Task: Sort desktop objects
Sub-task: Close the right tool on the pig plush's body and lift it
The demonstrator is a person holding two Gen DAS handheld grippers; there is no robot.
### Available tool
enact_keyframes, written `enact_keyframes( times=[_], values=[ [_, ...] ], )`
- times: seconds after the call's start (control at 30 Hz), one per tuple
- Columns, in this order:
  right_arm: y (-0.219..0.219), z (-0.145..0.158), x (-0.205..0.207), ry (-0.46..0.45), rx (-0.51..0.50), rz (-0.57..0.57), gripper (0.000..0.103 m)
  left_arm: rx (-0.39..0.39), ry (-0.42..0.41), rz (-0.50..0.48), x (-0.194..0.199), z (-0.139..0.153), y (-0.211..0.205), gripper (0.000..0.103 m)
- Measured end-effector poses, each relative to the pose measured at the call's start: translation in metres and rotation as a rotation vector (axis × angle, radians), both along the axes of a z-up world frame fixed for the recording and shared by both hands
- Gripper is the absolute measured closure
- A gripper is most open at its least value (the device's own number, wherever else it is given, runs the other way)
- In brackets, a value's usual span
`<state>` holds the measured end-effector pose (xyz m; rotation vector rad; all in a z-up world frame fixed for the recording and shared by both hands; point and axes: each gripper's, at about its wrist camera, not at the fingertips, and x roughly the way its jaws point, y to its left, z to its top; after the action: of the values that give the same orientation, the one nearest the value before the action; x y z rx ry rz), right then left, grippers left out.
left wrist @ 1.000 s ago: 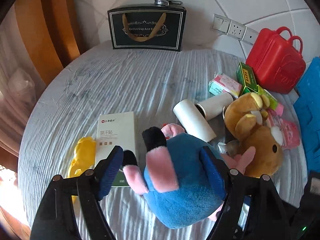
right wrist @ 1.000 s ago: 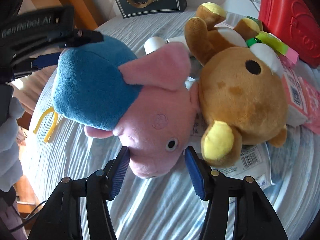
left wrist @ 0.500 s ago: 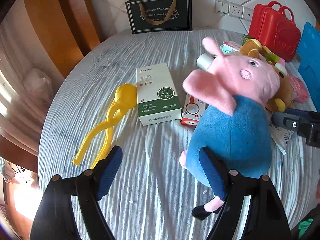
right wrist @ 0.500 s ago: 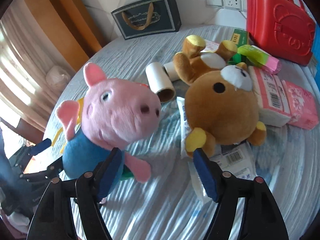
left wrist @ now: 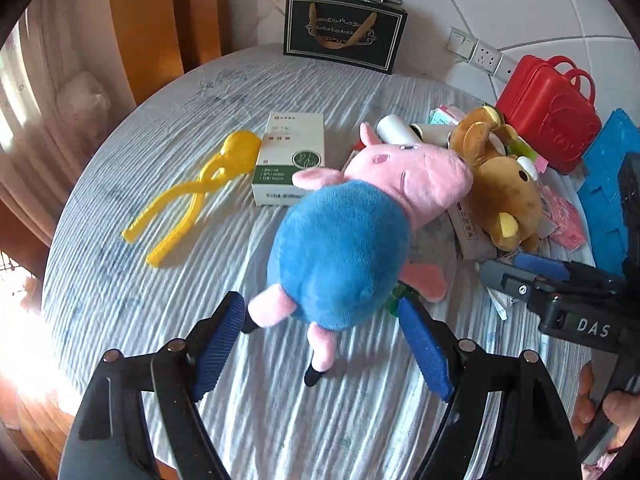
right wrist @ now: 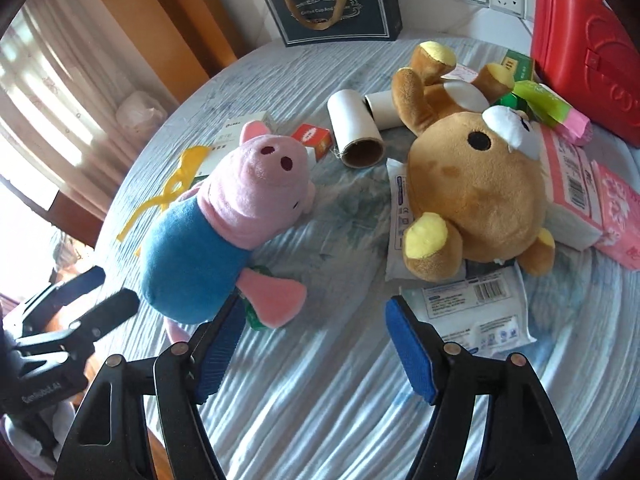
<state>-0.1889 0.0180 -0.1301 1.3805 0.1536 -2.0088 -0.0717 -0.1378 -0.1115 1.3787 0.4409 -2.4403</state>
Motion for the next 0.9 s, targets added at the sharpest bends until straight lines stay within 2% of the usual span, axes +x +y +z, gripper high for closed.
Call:
enact_keyframes(
  times=[0.1, 0.23, 0.43, 0.5, 0.63, 0.7, 0.73, 0.77, 0.83, 0.9],
  values=[
    [0.003, 0.008, 0.002, 0.029, -0.009, 0.062, 0.028, -0.001, -0.027, 0.059, 0.004, -0.018, 0.011, 0.024],
    [-0.002, 0.015, -0.005, 0.059, -0.017, 0.137, 0.017, -0.001, -0.015, 0.126, 0.004, -0.027, 0.014, 0.024],
    [-0.025, 0.021, -0.026, 0.096, -0.048, 0.197, 0.014, 0.012, -0.046, 0.207, -0.006, -0.045, -0.001, 0.024],
    [-0.038, 0.018, -0.034, 0.107, -0.056, 0.215, 0.014, 0.014, -0.06, 0.21, -0.01, -0.053, -0.008, 0.024],
    [-0.063, 0.006, -0.046, 0.095, -0.092, 0.254, 0.014, -0.055, -0.09, 0.22, -0.019, -0.055, -0.026, 0.024],
    [-0.075, 0.0, -0.048, 0.091, -0.096, 0.281, 0.024, -0.049, -0.091, 0.243, -0.02, -0.053, -0.043, 0.024],
    [-0.08, -0.004, -0.048, 0.074, -0.089, 0.298, 0.036, -0.032, -0.091, 0.247, -0.021, -0.052, -0.051, 0.024],
    [-0.083, -0.009, -0.048, 0.057, -0.084, 0.305, 0.036, -0.017, -0.094, 0.237, -0.022, -0.053, -0.056, 0.024],
    [-0.081, -0.013, -0.046, 0.05, -0.086, 0.295, 0.032, -0.036, -0.097, 0.204, -0.025, -0.051, -0.058, 0.024],
    [-0.074, -0.017, -0.046, 0.017, -0.105, 0.274, 0.022, -0.063, -0.081, 0.161, -0.027, -0.048, -0.053, 0.024]
  ],
)
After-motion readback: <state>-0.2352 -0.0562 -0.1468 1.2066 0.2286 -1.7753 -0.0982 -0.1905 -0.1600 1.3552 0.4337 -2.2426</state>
